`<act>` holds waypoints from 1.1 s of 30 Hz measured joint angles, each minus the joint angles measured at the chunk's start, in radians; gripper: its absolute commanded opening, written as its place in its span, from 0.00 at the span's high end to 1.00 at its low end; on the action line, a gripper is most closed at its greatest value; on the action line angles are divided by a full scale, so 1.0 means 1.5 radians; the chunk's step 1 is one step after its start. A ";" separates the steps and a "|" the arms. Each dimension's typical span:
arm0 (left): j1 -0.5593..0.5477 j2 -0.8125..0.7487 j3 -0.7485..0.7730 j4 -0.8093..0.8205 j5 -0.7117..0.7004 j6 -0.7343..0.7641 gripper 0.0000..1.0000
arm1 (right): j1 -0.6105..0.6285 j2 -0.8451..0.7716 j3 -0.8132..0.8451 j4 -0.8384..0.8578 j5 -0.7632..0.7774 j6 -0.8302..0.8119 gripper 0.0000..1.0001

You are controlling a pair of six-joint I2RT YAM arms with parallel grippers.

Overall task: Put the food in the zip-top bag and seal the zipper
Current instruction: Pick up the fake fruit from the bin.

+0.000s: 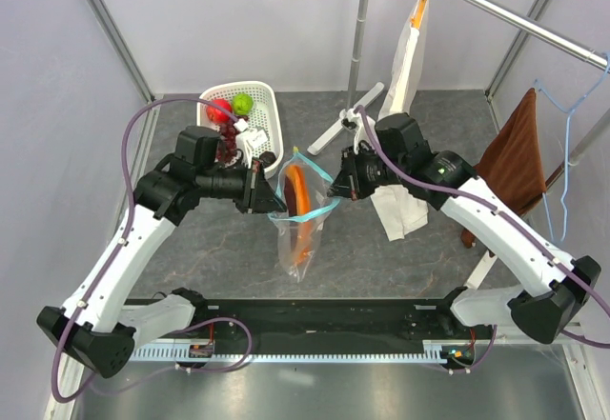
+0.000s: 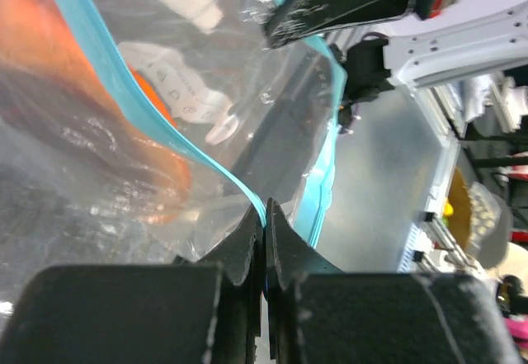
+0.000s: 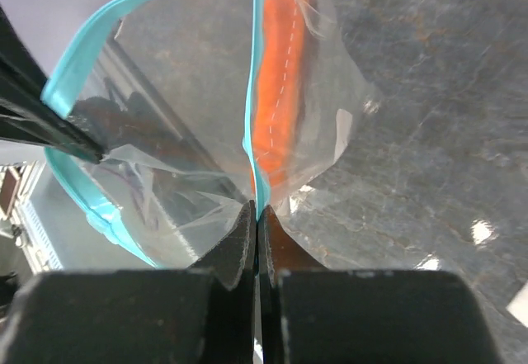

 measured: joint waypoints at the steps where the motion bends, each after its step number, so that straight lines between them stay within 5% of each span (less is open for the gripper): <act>1: -0.003 0.000 0.001 0.008 -0.003 0.000 0.94 | 0.000 -0.003 0.008 -0.003 0.007 -0.005 1.00; 9: -0.002 0.016 -0.102 0.050 -0.024 0.002 0.61 | 0.000 -0.030 0.014 -0.025 0.046 -0.028 1.00; 10: 0.001 0.022 -0.108 0.053 -0.024 0.000 0.47 | 0.000 -0.032 0.014 -0.026 0.053 -0.029 1.00; 17: 0.134 0.110 -0.081 0.075 0.002 0.008 0.00 | -0.002 -0.038 -0.007 -0.025 0.110 -0.030 1.00; 22: 0.241 0.192 0.041 0.081 -0.055 0.107 0.00 | -0.008 -0.037 -0.015 -0.025 0.141 -0.024 1.00; 33: 0.245 0.505 0.257 0.140 -0.283 0.333 0.07 | -0.023 -0.024 -0.019 -0.008 0.158 -0.007 1.00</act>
